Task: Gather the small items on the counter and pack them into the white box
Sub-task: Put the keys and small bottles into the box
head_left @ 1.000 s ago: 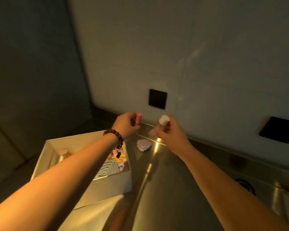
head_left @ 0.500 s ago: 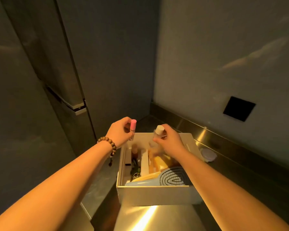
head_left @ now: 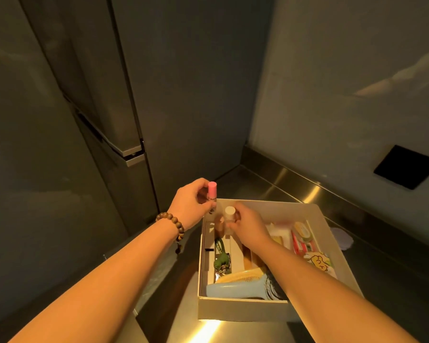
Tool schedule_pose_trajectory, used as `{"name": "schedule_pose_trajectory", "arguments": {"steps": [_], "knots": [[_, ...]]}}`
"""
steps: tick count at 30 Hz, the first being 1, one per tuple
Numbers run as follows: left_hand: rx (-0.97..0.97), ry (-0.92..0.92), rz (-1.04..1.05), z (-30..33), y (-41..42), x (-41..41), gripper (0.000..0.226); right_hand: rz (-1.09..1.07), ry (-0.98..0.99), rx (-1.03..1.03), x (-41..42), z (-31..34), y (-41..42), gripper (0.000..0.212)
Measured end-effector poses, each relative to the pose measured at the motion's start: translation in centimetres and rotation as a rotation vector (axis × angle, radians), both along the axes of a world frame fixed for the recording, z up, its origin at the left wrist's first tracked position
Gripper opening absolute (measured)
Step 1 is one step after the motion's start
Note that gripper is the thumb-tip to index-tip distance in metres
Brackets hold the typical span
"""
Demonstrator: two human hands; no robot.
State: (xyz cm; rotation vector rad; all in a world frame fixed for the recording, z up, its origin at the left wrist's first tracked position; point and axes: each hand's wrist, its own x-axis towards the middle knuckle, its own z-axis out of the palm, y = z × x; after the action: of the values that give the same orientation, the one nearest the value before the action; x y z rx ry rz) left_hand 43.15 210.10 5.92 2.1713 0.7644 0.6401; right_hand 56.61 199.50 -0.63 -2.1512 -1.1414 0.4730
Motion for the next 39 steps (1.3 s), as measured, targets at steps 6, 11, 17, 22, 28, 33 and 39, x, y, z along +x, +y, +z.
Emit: {"name": "schedule_pose_trajectory", "arguments": {"steps": [6,11,17,22,28,33,39], "knots": [[-0.009,0.004,-0.004,-0.2,0.1,0.2,0.028,0.036,0.009,-0.034,0.6,-0.2,-0.3,0.031],[0.005,0.008,-0.005,-0.1,-0.1,0.4,0.027,0.109,-0.008,-0.111,-0.2,-0.9,-0.5,0.030],[0.020,0.009,-0.015,0.0,-0.6,0.3,0.026,0.074,-0.008,-0.145,-0.8,-1.2,0.0,0.031],[0.020,0.015,-0.016,0.1,-0.8,0.2,0.026,0.099,0.000,-0.206,-0.6,-0.6,0.0,0.029],[0.038,0.038,-0.034,0.4,-1.0,0.1,0.028,0.065,0.035,-0.255,-0.4,1.6,-0.6,0.055],[0.058,0.028,-0.040,0.6,-1.6,0.3,0.028,0.036,0.122,0.046,0.1,6.7,-1.5,0.038],[0.082,0.029,-0.056,0.6,-3.2,0.9,0.024,0.088,0.136,0.164,-1.0,9.0,-1.4,0.018]]}}
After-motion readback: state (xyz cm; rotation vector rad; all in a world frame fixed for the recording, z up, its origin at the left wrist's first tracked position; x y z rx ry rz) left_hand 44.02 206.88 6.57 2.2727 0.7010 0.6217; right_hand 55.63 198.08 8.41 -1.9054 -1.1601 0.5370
